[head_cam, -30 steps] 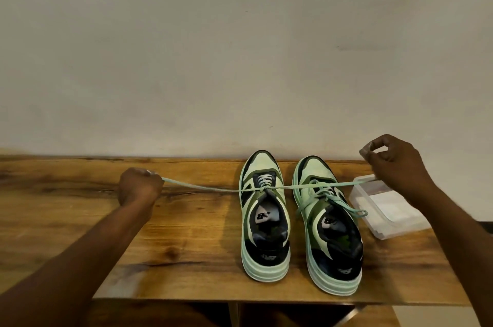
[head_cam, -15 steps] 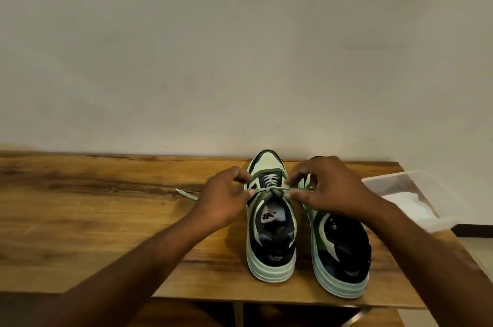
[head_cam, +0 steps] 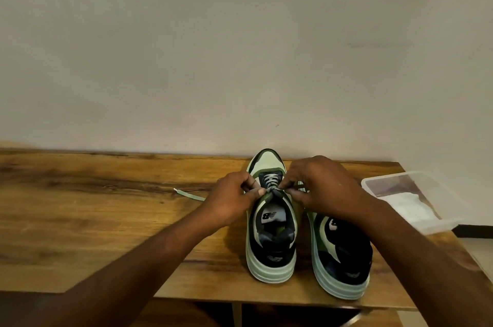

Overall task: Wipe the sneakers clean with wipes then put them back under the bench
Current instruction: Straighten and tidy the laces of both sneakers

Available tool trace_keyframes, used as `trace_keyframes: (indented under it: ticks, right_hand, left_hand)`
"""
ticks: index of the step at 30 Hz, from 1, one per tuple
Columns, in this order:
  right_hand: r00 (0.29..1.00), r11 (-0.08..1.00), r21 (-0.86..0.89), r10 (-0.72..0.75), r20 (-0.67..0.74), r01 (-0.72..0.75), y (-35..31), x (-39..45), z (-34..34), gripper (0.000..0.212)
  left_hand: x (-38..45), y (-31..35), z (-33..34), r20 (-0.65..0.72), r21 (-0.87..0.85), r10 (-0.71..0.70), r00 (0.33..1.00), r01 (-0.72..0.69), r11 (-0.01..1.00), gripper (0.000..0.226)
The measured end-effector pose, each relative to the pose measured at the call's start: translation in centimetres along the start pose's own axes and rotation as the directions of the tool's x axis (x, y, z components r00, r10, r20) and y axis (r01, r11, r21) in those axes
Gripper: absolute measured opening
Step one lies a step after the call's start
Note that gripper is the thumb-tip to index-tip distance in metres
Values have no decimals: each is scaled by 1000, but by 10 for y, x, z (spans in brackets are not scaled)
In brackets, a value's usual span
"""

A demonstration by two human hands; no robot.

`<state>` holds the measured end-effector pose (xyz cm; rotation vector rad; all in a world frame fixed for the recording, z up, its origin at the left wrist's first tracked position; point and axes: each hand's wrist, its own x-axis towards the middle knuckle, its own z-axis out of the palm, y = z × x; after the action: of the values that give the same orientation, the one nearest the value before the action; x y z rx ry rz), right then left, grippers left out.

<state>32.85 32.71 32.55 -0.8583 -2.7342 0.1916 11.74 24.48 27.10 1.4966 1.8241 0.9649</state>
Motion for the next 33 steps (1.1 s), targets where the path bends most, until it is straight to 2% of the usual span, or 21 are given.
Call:
trace_keyframes:
  ticks: [3, 7, 13, 19, 26, 30, 33]
  right_hand:
    - [998, 992, -113, -63, -11, 61, -1, -2, 2, 15]
    - [993, 978, -182, -111, -43, 102, 1, -3, 2, 8]
    - [990, 971, -210, -129, -48, 116, 1, -6, 0, 4]
    - [999, 980, -193, -40, -8, 38, 9, -7, 0, 4]
    - [999, 990, -138, 39, 22, -36, 6, -7, -2, 8]
    - [992, 991, -69, 119, 29, -117, 6, -7, -5, 14]
    - [984, 984, -33, 174, 28, -173, 12, -7, -5, 13]
  left_hand:
    - [0, 3, -2, 46, 34, -27, 999, 26, 999, 10]
    - [1, 8, -6, 51, 61, -27, 998, 24, 998, 7]
    - [6, 11, -16, 33, 181, 0, 999, -6, 983, 27]
    - [4, 12, -17, 27, 251, 19, 999, -25, 968, 25]
    - [2, 15, -15, 10, 256, 19, 1000, -21, 967, 17]
    - [-3, 18, -25, 52, 293, -1, 999, -15, 956, 17]
    - [-6, 14, -38, 132, 179, -68, 989, 44, 983, 24]
